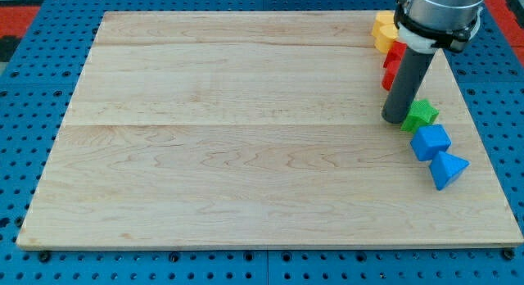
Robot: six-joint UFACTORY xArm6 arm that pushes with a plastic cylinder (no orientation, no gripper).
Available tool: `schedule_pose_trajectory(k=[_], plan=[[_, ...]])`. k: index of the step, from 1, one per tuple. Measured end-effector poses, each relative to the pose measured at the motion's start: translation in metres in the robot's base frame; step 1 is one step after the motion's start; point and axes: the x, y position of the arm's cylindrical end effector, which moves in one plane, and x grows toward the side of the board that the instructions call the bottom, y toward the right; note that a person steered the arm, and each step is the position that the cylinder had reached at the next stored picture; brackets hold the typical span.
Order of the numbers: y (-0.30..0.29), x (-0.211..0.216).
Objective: Move red circle and green circle slightly right side of the board
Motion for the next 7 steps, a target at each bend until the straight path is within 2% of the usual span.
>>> schedule_pose_trajectory(k=[2,3,4,5,7], plan=[[-0.063,0.078],[-0.072,0.135],[-0.042,0.174],[-0.021,0.173],[0.104,0.173]])
